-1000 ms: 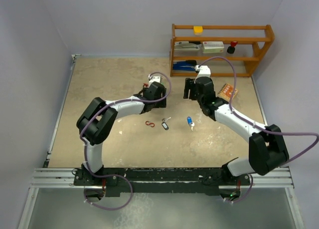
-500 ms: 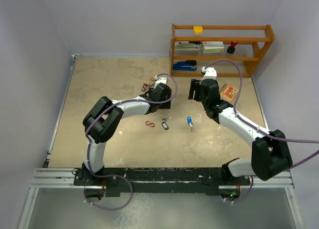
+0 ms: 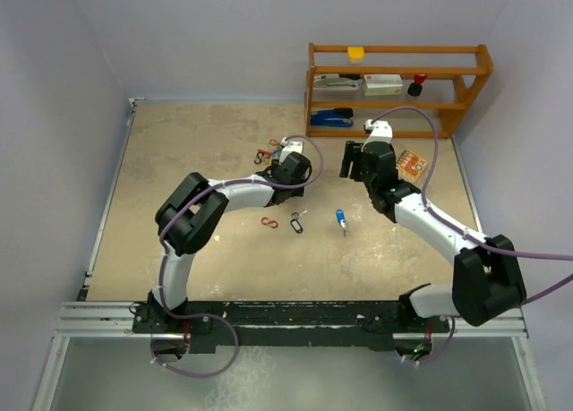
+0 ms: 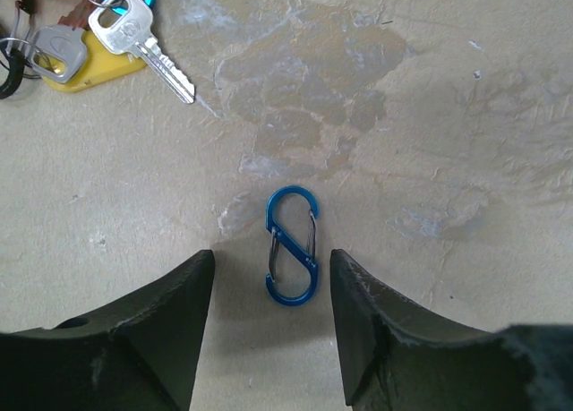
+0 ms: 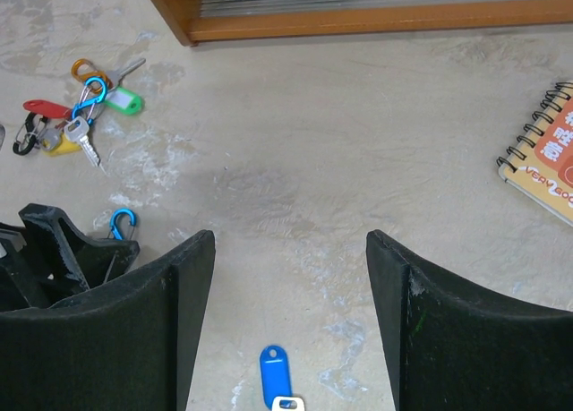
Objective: Put the keys on the keyring
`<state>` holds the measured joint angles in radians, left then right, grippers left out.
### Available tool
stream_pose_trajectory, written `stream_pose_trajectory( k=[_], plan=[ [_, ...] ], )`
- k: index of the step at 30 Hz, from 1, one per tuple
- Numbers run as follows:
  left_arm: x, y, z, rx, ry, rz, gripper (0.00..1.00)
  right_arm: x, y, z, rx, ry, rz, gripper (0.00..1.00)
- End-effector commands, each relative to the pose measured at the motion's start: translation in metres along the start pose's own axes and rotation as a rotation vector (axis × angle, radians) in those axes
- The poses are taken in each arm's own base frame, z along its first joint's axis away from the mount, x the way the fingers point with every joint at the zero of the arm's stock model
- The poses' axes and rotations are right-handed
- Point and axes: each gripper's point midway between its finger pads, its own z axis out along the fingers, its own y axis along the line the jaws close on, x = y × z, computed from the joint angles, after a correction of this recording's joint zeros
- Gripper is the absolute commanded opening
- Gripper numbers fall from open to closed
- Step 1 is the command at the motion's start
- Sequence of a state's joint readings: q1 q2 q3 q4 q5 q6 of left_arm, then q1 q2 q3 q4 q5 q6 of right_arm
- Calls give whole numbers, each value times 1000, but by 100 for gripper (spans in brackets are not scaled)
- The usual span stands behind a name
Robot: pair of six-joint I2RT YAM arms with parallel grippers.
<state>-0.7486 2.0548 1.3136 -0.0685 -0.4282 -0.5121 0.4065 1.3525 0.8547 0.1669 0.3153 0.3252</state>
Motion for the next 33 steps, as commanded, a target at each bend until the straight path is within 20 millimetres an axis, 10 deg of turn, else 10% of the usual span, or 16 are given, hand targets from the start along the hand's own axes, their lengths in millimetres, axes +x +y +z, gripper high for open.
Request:
stream_pose_trajectory(
  k=[1, 17, 21, 33],
  plan=[
    [-12, -4, 4, -17, -42, 7, 50, -14, 3, -4, -21, -48, 33, 71],
    [-4, -12, 13, -9, -39, 27, 33, -13, 4, -1, -26, -40, 36, 71],
    [-6, -8, 11, -26, -40, 36, 1, -14, 3, -2, -23, -44, 36, 71],
    [-52, 20, -26, -89, -118, 32, 0, -4, 35, 5, -197, 82, -110, 64]
  ],
)
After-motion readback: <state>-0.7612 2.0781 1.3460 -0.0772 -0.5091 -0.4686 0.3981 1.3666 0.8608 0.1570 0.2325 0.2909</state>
